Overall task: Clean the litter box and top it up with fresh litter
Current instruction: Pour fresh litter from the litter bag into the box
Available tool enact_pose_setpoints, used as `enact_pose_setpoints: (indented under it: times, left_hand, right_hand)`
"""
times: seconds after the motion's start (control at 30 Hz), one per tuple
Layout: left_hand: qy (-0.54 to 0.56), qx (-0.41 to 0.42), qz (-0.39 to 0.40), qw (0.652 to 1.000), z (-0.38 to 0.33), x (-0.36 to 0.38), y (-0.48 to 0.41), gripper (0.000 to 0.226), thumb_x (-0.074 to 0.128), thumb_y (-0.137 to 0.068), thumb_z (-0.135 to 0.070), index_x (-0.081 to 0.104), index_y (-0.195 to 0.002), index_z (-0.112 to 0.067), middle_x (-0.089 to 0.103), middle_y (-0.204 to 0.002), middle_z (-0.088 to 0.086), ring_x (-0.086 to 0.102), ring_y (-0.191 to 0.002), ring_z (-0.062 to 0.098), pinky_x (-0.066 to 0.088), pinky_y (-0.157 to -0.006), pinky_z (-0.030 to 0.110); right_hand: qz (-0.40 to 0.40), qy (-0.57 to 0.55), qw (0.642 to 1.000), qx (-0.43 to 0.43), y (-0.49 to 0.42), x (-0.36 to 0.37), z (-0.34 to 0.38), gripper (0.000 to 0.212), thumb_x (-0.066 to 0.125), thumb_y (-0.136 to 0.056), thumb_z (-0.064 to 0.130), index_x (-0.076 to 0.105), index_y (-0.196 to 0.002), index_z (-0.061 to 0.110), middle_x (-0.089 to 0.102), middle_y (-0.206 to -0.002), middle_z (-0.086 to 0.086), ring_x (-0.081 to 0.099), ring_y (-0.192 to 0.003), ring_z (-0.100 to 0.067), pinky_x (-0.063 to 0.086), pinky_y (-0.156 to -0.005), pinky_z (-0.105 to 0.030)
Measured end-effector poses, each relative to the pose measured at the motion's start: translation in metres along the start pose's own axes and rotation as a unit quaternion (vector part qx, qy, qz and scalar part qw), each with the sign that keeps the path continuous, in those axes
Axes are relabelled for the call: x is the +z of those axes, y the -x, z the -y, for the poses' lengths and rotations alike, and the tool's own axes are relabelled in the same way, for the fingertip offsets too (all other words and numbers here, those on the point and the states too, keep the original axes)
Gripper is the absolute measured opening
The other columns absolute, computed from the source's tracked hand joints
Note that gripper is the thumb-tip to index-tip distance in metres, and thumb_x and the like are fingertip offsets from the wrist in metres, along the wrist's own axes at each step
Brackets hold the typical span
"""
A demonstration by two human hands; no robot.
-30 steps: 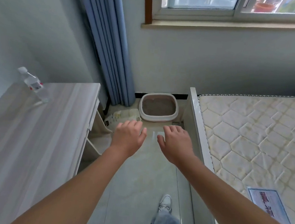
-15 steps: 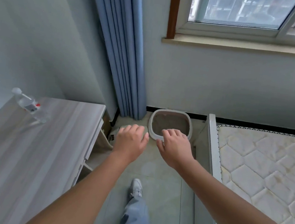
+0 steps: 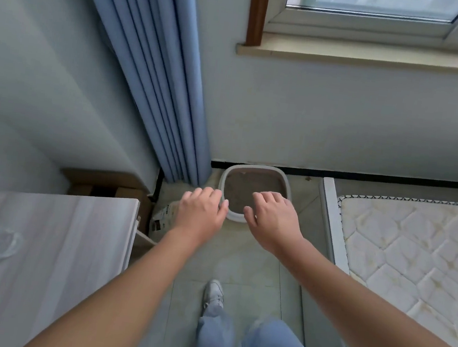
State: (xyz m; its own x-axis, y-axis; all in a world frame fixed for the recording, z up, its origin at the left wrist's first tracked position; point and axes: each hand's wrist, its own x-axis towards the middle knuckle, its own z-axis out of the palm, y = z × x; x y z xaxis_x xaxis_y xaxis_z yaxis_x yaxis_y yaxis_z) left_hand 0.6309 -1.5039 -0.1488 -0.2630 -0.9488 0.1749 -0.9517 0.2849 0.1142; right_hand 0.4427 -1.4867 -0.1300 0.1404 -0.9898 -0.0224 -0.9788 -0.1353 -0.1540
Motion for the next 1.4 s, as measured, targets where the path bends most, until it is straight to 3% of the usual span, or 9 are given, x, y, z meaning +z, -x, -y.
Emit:
enact_pose_setpoints:
  times: [0.43,0.6,0.73,1.13,1.4]
  left_hand:
    - [0.001,-0.035,0.057,0.998,0.031,0.047,-0.025,0.040,0.037,-0.093,-0.041,0.065,-0.084,-0.013,0.066,-0.081,0.007,0.062,-0.073,0.032,0.047,-0.064,0.040]
    - [0.007,-0.043,0.069,0.997,0.041,0.097,-0.047,0.041,0.038,-0.094,-0.041,0.066,-0.085,-0.013,0.066,-0.081,0.006,0.061,-0.071,0.032,0.045,-0.065,0.039]
    - [0.024,-0.056,0.071,0.996,0.045,0.163,-0.062,0.043,0.037,-0.094,-0.042,0.068,-0.089,-0.012,0.068,-0.086,0.005,0.062,-0.075,0.031,0.045,-0.067,0.040]
    - [0.059,-0.041,0.043,0.996,0.056,0.437,-0.110,0.041,0.039,-0.097,-0.041,0.069,-0.101,-0.013,0.070,-0.095,0.001,0.063,-0.081,0.028,0.045,-0.071,0.039]
    - [0.040,-0.016,0.057,0.997,0.068,0.591,-0.142,0.053,0.028,-0.098,-0.049,0.062,-0.123,-0.017,0.069,-0.113,0.002,0.062,-0.101,0.027,0.047,-0.082,0.040]
  right_hand:
    - [0.086,-0.003,0.996,-0.004,-0.064,0.050,-0.013,0.035,0.037,-0.099,0.043,0.058,-0.101,0.015,0.064,-0.109,-0.003,0.055,-0.109,-0.028,0.040,-0.086,-0.038]
    - [0.097,-0.027,0.995,0.014,-0.097,0.094,-0.033,0.036,0.036,-0.099,0.044,0.058,-0.099,0.014,0.064,-0.107,-0.001,0.054,-0.109,-0.026,0.040,-0.083,-0.037]
    - [0.108,-0.037,0.993,0.033,-0.121,0.159,-0.055,0.034,0.036,-0.099,0.043,0.055,-0.094,0.014,0.065,-0.103,-0.002,0.054,-0.105,-0.027,0.040,-0.080,-0.037]
    - [0.082,-0.056,0.993,0.066,-0.178,0.415,-0.136,0.042,0.034,-0.098,0.044,0.060,-0.111,0.014,0.066,-0.110,-0.004,0.055,-0.110,-0.029,0.045,-0.084,-0.039]
    - [0.034,-0.089,0.993,0.076,-0.232,0.538,-0.184,0.046,0.034,-0.103,0.042,0.054,-0.131,0.011,0.060,-0.131,-0.009,0.048,-0.125,-0.031,0.043,-0.096,-0.043]
